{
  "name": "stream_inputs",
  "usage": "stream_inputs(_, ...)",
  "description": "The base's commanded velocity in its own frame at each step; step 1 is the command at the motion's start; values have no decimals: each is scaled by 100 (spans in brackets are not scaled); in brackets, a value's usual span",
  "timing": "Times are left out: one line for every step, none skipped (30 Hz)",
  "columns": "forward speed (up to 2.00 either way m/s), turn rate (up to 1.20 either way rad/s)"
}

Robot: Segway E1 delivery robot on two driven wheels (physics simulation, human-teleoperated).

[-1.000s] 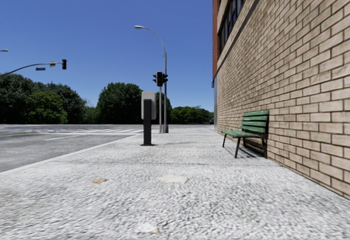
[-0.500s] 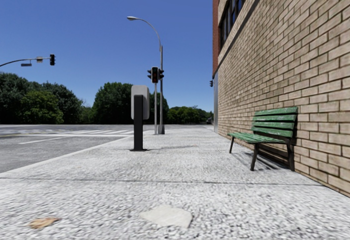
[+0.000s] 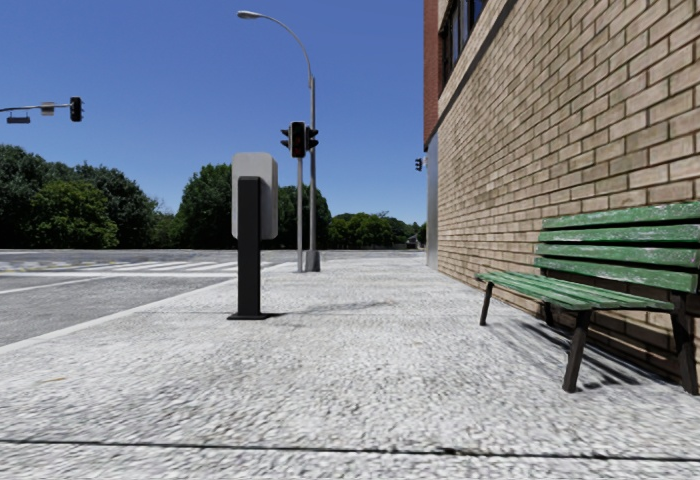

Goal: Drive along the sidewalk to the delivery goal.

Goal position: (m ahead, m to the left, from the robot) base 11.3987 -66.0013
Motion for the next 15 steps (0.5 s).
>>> stream_inputs(200,0)
stream_inputs(200,0)
stream_inputs(200,0)
stream_inputs(200,0)
stream_inputs(200,-13)
stream_inputs(200,-25)
stream_inputs(200,-25)
stream_inputs(200,-27)
stream_inputs(200,-28)
stream_inputs(200,-28)
stream_inputs(200,-28)
stream_inputs(200,-28)
stream_inputs(200,-10)
stream_inputs(200,0)
stream_inputs(200,0)
